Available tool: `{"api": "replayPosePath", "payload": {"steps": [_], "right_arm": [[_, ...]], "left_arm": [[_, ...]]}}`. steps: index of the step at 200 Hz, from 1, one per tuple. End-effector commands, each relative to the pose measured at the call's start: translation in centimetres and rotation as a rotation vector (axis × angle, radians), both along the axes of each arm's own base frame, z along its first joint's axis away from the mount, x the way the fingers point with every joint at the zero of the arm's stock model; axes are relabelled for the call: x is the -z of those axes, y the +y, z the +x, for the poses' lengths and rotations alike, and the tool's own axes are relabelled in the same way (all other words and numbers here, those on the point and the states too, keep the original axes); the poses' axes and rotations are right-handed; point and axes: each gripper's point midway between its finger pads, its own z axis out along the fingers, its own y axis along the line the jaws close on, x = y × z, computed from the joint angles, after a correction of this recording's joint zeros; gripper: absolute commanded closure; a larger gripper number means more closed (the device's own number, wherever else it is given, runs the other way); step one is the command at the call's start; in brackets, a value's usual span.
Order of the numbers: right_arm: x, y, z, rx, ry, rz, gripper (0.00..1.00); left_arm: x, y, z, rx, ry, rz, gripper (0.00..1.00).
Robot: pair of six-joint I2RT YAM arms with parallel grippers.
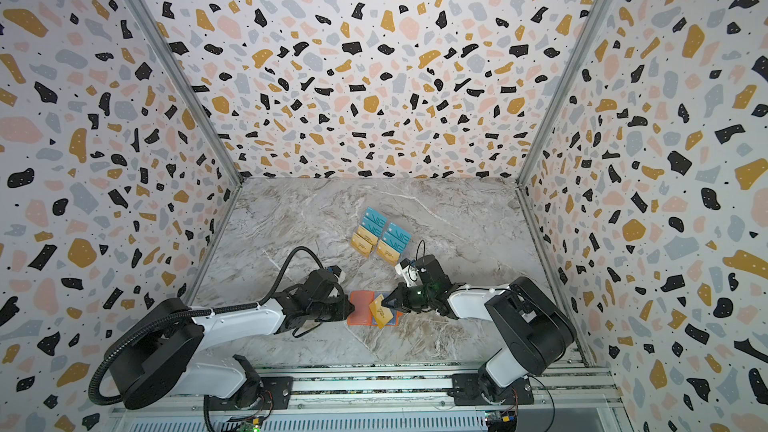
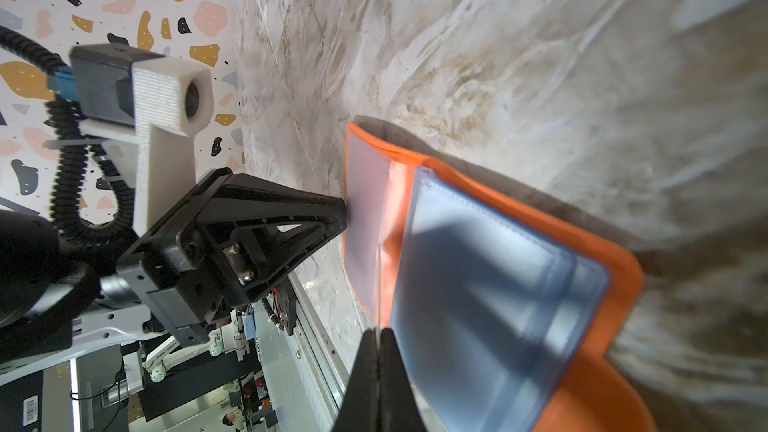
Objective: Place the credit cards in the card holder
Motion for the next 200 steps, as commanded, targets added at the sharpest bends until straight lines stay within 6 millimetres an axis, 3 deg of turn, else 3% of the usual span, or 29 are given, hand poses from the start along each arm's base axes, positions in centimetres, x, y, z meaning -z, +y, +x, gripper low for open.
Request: {"api": "replayPosePath", "payload": {"steps": [1,200], "right_arm": [[0.1,0.0,0.3,0.007,-0.003,0.001,1.00],[1.6,1.2,0.5,0.058,0.005,0.074,1.00]], "left_arm": [[0.0,0.1,-0.2,-0.001,-0.003,-0.008,0.85],[0.1,0.3,-0.5,-0.001,0.004,-0.012,0.85]]}}
